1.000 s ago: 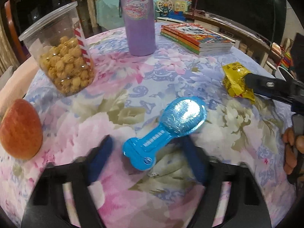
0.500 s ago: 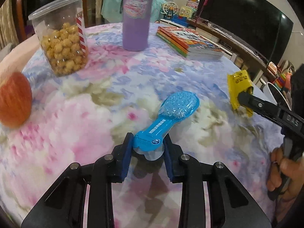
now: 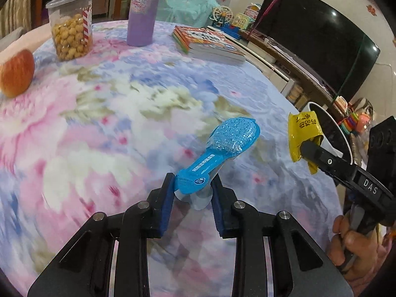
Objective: Collect trash
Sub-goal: 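Carry the blue brush and yellow wrapper with both tools over the bin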
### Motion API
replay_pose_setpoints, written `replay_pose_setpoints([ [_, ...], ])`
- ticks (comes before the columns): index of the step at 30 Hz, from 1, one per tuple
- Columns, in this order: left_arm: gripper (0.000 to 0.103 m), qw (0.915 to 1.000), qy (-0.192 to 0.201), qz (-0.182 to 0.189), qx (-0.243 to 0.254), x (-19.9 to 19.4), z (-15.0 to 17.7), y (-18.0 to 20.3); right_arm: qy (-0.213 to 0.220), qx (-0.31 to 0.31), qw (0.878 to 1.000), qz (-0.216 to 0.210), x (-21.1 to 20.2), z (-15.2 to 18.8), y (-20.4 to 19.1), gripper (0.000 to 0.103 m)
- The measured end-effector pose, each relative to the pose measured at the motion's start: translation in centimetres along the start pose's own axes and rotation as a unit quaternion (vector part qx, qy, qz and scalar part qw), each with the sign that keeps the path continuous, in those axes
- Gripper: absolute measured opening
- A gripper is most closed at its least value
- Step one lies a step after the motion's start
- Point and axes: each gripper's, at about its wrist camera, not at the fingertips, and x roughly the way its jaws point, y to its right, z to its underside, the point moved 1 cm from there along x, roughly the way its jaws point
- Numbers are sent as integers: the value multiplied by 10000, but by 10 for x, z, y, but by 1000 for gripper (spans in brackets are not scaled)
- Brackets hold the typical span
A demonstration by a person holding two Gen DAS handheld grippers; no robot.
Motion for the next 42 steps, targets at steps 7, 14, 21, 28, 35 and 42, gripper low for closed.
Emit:
replay_pose_setpoints([
  [7,27,9999,0,37,118,-2,16,40,-44,-93,9999,-8,-32,6,15,37],
  [14,27,9981,78,154,590,-6,12,75,251,71,9996,125,-65,17,25,37],
  [21,27,9959,50,380,817,-2,12,100,482,194,9981,341,-85,22,32,37],
  [28,27,9939,2,523,974,2,14,120,652,234,9963,514,-101,22,41,37],
  [35,27,9922,-34,611,1085,6,14,136,729,281,9953,578,-113,23,51,37],
  [42,27,9909,-76,682,1160,8,14,148,807,345,9941,644,-123,22,60,37],
])
